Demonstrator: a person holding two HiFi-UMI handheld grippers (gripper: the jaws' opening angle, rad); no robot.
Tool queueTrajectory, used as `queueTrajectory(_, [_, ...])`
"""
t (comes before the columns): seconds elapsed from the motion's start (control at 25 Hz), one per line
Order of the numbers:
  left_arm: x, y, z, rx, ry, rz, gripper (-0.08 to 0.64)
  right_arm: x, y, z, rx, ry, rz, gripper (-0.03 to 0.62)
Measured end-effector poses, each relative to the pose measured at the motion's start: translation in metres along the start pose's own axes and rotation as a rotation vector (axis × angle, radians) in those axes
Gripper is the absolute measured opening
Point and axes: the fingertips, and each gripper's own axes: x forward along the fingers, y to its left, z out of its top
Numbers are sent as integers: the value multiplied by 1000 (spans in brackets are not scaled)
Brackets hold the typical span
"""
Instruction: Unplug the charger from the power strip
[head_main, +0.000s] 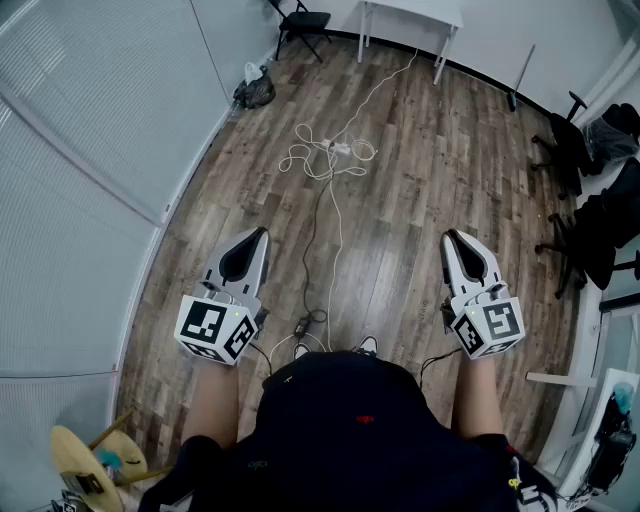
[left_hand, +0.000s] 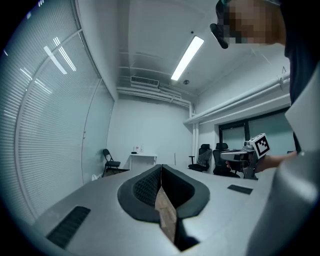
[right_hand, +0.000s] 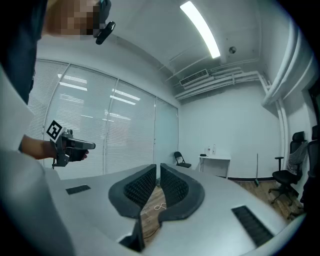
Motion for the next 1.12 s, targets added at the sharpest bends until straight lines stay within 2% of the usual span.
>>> queueTrajectory(0.32, [16,-18,-5,10,5,21,23,-3,-24,-9,-4,7,15,41])
queueTrajectory(0.52, [16,-26,-11,9,27,31,23,-4,-38,-10,56,-21,-7,41])
queueTrajectory(0.72, [26,-34,-17,-13,38,51,23,-9,-48,-24,48,11,17,41])
queueTrajectory(0.88, [51,-63,-16,-27,23,45,23,-23,-79,-33,60,17,43,41])
queueTrajectory(1.12, [75,-100,-25,3,51,58,23,-37,-130,-55,123,44,58,41])
